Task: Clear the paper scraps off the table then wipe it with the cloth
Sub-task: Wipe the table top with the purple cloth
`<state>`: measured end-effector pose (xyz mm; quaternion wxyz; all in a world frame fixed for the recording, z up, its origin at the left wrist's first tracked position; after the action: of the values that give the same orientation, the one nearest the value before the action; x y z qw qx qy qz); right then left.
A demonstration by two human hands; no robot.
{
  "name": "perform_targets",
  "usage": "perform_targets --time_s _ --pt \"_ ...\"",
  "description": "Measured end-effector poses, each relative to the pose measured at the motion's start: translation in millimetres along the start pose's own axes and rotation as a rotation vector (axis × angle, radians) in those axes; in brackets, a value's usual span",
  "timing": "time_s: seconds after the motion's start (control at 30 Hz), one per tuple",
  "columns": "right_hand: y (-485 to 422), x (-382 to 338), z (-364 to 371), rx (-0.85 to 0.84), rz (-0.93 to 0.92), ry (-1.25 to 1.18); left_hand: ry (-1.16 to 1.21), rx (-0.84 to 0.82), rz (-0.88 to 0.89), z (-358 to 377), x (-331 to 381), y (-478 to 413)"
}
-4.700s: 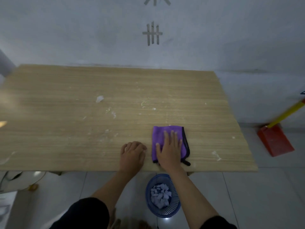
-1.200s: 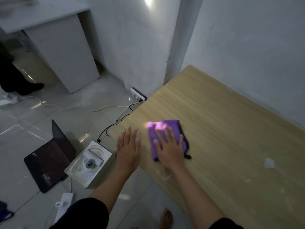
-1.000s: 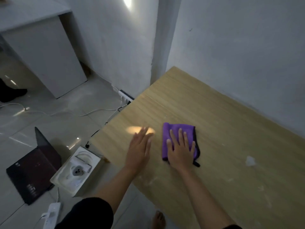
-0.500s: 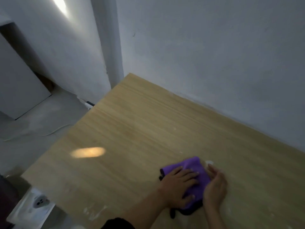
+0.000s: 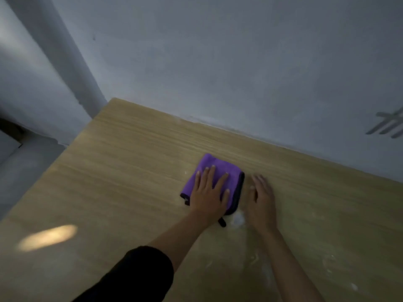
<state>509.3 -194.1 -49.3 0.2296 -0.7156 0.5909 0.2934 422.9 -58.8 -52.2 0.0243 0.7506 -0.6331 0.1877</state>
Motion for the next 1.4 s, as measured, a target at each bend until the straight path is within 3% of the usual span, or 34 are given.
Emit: perform_targets --time_s 0.13,0.27,0.4,0.53,0.73,0.9,1.03,1.1,1.17,1.3,1.4 --pt "-25.5 9.2 -5.5 0.034 0.1 -0.084 -0.002 -0.065 0.199 26.0 52.1 -7.5" --pt "-21.4 12.8 -13.5 0.121 0.132 -0.154 0.006 -0.084 0.276 30.1 41.0 -50.1" --pt "-22.5 -7.7 5.5 0.126 -0.073 0.205 0.001 -0.094 0.017 22.7 -16.7 -89.1" --pt "-23.9 -5.7 21.5 0.069 -0.037 0.443 -0.054 -0.116 -0.179 23.0 -31.8 -94.7" --pt "-25.4 -1.8 26.1 0.028 -0.038 0.518 -0.057 -0.212 0.127 28.7 -9.9 -97.3" --pt "-26.7 -3.1 25.9 0.036 -0.022 0.544 -0.049 -0.113 -0.147 -10.4 -102.2 -89.9" --pt "-26.9 -0.2 30.2 -0.017 -0.018 0.586 -0.011 -0.22 -0.445 -36.7 -190.2 -57.7" --pt "-27.6 -0.5 30.1 -0.044 -0.003 0.575 -0.022 -0.22 -0.475 -43.2 -201.4 -43.5" --pt "-29.8 1.5 32.7 -0.101 0.017 0.595 -0.01 -0.184 -0.438 -38.3 -188.2 -34.5" --pt "-42.1 1.2 38.8 -0.291 0.165 0.599 -0.091 -0.157 -0.202 -32.0 -131.5 -18.6" --pt "-39.4 -24.1 31.1 -0.205 0.342 0.516 -0.085 -0.248 -0.103 -21.9 -100.4 7.6"
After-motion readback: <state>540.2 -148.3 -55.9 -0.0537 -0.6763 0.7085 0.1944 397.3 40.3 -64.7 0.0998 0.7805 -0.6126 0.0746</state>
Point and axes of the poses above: each hand's wrist, its own y-axis away from the middle knuckle, its own z-axis out of the palm, x = y × z, the point moved 10 cm from there along -y, towards the middle knuckle, and after that the axes turned 14 degrees about z, right-handed, at the moved point
